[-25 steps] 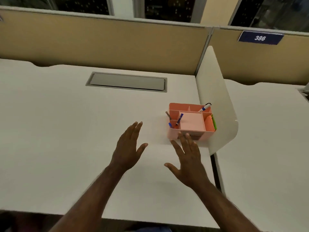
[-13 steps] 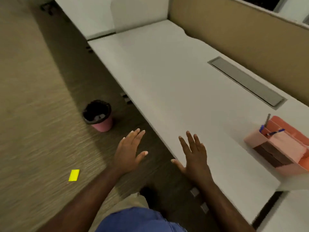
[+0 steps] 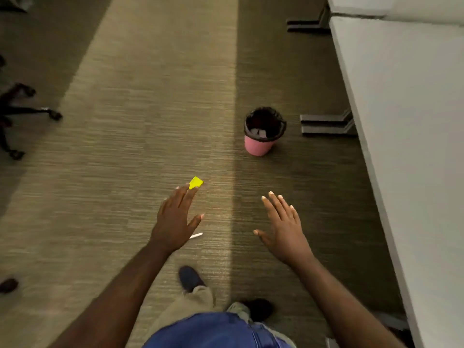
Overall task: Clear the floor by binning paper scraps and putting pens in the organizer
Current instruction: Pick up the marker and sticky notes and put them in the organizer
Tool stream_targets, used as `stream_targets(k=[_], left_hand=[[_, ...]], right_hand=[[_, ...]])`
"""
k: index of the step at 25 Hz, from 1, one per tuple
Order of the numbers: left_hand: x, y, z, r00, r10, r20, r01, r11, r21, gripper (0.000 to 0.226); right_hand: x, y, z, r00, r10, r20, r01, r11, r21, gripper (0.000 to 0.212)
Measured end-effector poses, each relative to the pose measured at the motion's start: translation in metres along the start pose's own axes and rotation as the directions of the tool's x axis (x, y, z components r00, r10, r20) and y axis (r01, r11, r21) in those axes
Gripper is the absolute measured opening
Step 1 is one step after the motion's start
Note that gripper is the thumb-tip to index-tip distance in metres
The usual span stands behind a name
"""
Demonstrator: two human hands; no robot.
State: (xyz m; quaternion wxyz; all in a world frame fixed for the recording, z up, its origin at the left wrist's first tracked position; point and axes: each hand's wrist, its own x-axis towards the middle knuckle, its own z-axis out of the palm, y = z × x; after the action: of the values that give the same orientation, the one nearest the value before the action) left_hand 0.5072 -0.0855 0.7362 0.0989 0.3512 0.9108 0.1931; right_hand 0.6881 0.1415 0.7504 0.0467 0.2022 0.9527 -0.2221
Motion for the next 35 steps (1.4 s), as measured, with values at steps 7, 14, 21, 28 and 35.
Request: stream_targets(k=[7,14,21,28,35], left_hand=[[-0.02,-0.178,0.034,0.951,-0.303,0.065,0.306,0.951,-0.039,0.071],[-0.029,-0.265,0.17,0.858,-0.505,0.089,0.512,0.852,-0.106,0.072],[-0.009,-0.314,0.374,0.797,-0.592,0.116,0.603,0.786,-0.134,0.071],[0.017,-0.371,0.575,0.774,-0.595,0.216,0.625,0.772,-0.112,0.069],[0.034,-0.419,0.667,0.743,-0.647,0.173,0.657,0.754,-0.001,0.05]], right_hand=[[0.109,-0.072,0.13,0.963,-0.145,0.228,0.162,0.985,-0.054,0.078],[0.216,-0.057,0.284,0.838,-0.299,0.457,0.376,0.923,-0.085,0.075],[0.328,0.022,0.456,0.741,-0.406,0.535,0.537,0.836,-0.108,0.074],[0.45,0.102,0.61,0.838,-0.346,0.422,0.438,0.887,-0.143,0.075],[0.546,0.106,0.715,0.904,-0.308,0.296,0.353,0.929,-0.114,0.08]])
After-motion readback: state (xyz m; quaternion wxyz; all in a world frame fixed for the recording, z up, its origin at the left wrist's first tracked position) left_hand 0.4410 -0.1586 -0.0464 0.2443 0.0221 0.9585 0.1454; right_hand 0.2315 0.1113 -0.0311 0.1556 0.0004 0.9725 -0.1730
